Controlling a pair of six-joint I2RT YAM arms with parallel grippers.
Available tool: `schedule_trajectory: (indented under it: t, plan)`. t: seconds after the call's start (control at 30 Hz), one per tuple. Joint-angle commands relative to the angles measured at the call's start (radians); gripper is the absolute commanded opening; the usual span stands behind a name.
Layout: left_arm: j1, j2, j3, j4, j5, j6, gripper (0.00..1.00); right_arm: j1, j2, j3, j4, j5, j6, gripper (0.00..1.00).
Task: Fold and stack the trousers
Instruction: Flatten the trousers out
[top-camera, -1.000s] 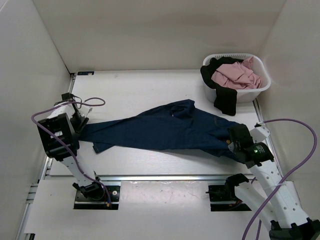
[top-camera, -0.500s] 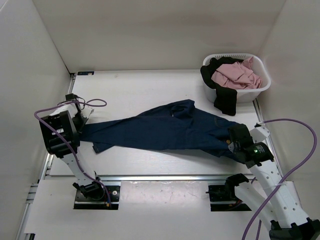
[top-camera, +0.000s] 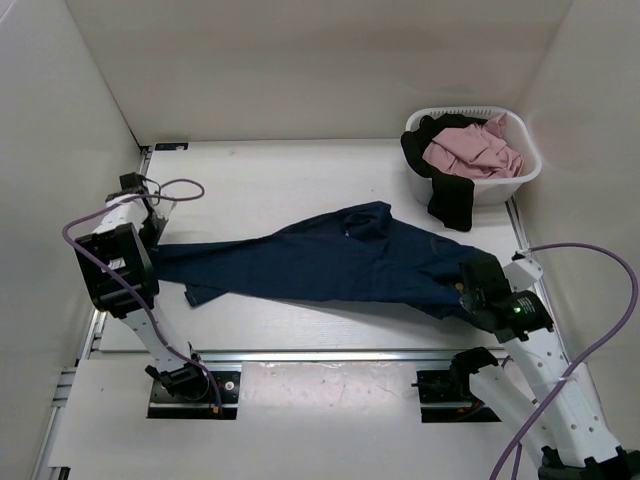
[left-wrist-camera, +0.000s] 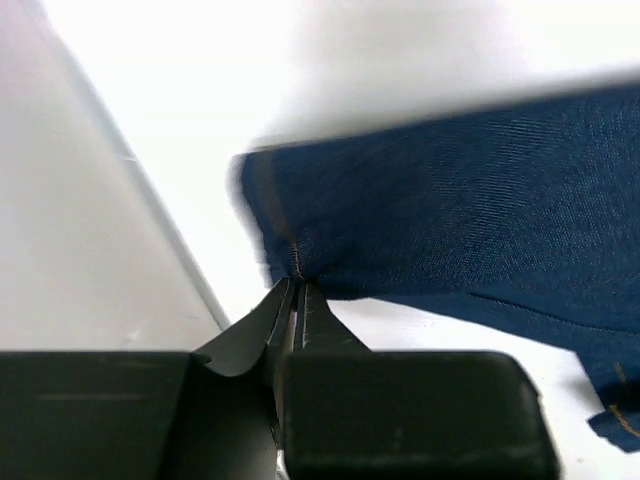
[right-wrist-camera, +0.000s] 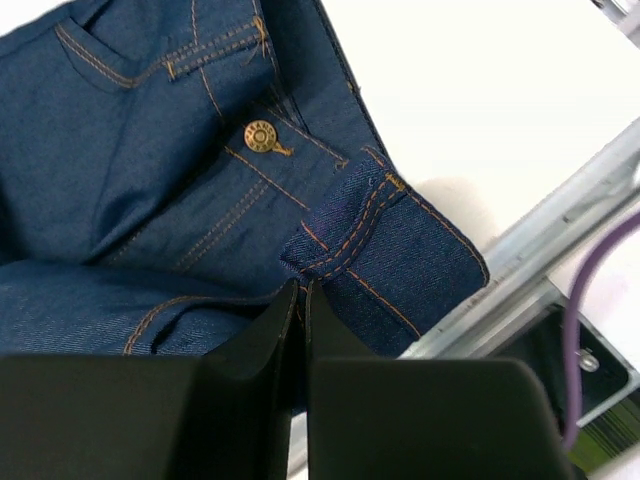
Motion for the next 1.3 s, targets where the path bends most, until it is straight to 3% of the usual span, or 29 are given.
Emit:
schedule_trajectory:
  t: [0.0, 0.17, 0.27, 0.33, 0.37, 0.43, 0.53, 0.73, 0.9, 1.0, 1.07, 1.1, 1.13, 1.17, 1.2, 1.27]
  plan:
    - [0.018, -0.058, 0.114, -0.011, 0.045, -0.056, 0.14, -0.004, -0.059, 0.049, -0.139, 0.018, 0.009, 0.0]
    - [0.018, 0.073, 0.264, -0.092, 0.097, -0.117, 0.14, -0.004, -0.07, 0.018, -0.184, -0.012, 0.075, 0.0]
    - [0.018, 0.187, 0.43, -0.121, 0.097, -0.146, 0.16, -0.004, -0.029, 0.0, -0.207, -0.025, 0.104, 0.0]
    - [0.007, 0.325, 0.555, -0.172, 0.073, -0.174, 0.36, -0.004, -0.019, 0.0, -0.207, -0.025, 0.116, 0.0]
    - [0.007, 0.367, 0.594, -0.193, 0.061, -0.185, 0.6, -0.004, -0.004, 0.0, -0.207, -0.025, 0.116, 0.0]
    - [0.007, 0.422, 0.646, -0.254, 0.05, -0.203, 0.69, -0.004, 0.016, 0.014, -0.171, -0.025, 0.116, 0.0]
    - [0.041, 0.338, 0.534, -0.237, 0.062, -0.214, 0.79, -0.004, 0.028, 0.026, -0.151, -0.025, 0.095, 0.0]
    - [0.112, 0.183, 0.283, -0.169, 0.108, -0.189, 0.82, -0.004, 0.077, 0.023, -0.106, -0.025, 0.064, 0.0]
    - [0.125, 0.192, 0.194, -0.149, 0.169, -0.18, 0.82, -0.004, 0.088, 0.014, -0.057, -0.034, 0.055, 0.0]
    - [0.125, 0.204, 0.144, -0.121, 0.137, -0.191, 0.81, -0.004, 0.1, 0.014, -0.057, -0.034, 0.055, 0.0]
    - [0.125, 0.22, 0.119, -0.121, 0.137, -0.182, 0.73, -0.004, 0.1, 0.023, -0.057, -0.034, 0.046, 0.0]
    - [0.125, 0.229, 0.093, -0.121, 0.168, -0.182, 0.65, -0.004, 0.1, 0.023, -0.042, -0.034, 0.046, 0.0]
    - [0.125, 0.24, 0.093, -0.135, 0.182, -0.171, 0.52, -0.004, 0.1, 0.012, -0.004, -0.034, 0.037, 0.0]
    - [0.125, 0.24, 0.081, -0.144, 0.203, -0.171, 0.21, -0.004, 0.117, 0.012, 0.026, -0.034, 0.026, 0.0]
    - [0.125, 0.24, 0.081, -0.159, 0.265, -0.157, 0.14, -0.004, 0.134, 0.021, 0.058, -0.034, -0.006, 0.0]
    - [0.125, 0.24, 0.14, -0.224, 0.321, -0.143, 0.14, -0.004, 0.23, 0.067, 0.168, 0.0, -0.058, 0.0]
